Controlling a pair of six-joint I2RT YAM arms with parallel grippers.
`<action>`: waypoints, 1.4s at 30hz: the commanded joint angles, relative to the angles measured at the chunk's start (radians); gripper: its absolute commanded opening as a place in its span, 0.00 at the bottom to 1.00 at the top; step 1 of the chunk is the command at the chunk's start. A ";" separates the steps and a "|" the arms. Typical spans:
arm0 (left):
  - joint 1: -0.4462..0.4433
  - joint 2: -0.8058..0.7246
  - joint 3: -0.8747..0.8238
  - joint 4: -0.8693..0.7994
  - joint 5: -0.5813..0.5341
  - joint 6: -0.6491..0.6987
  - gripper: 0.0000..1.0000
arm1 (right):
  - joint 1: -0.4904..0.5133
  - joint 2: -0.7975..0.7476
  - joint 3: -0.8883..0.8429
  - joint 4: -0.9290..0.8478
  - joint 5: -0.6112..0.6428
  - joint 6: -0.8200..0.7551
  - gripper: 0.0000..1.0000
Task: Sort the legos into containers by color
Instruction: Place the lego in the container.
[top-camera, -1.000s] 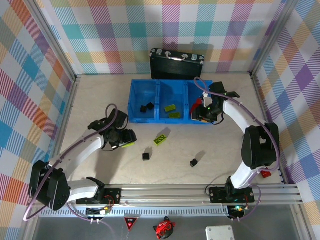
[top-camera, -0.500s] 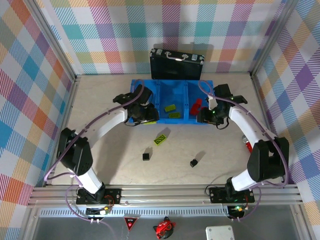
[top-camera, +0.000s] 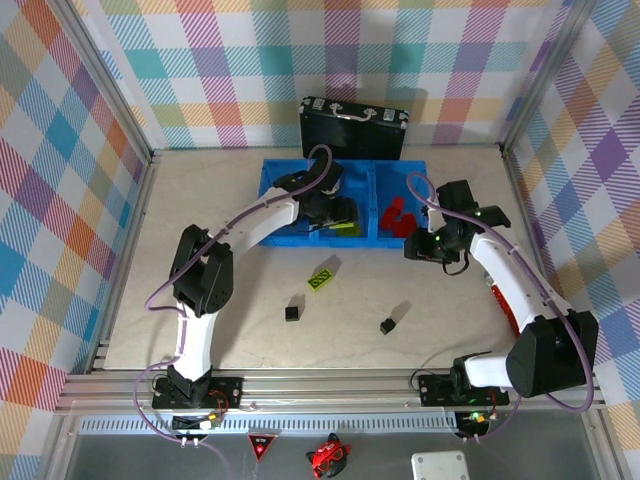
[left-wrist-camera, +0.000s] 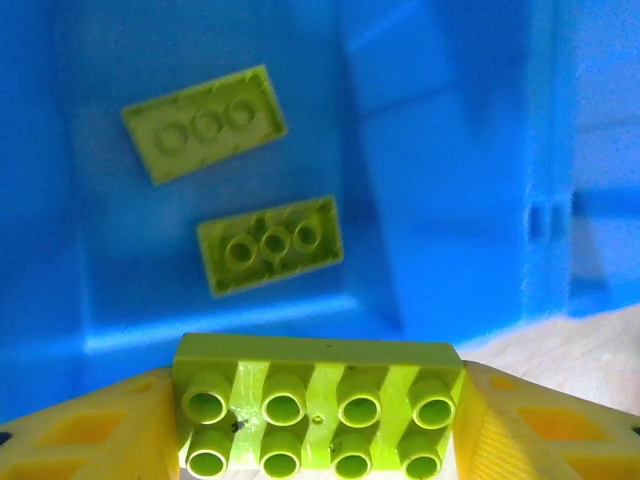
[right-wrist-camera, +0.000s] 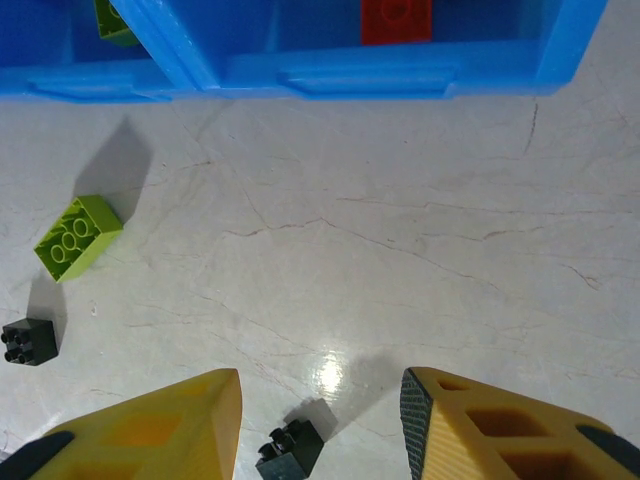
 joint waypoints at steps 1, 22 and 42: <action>-0.004 0.041 0.075 0.083 -0.046 -0.045 0.62 | 0.001 -0.026 -0.004 -0.033 0.008 0.013 0.47; -0.044 0.243 0.089 0.573 -0.472 0.012 0.62 | 0.001 -0.071 -0.003 -0.066 -0.002 0.004 0.48; -0.059 0.224 0.036 0.669 -0.507 0.070 0.77 | 0.000 -0.124 -0.025 -0.075 -0.025 0.017 0.50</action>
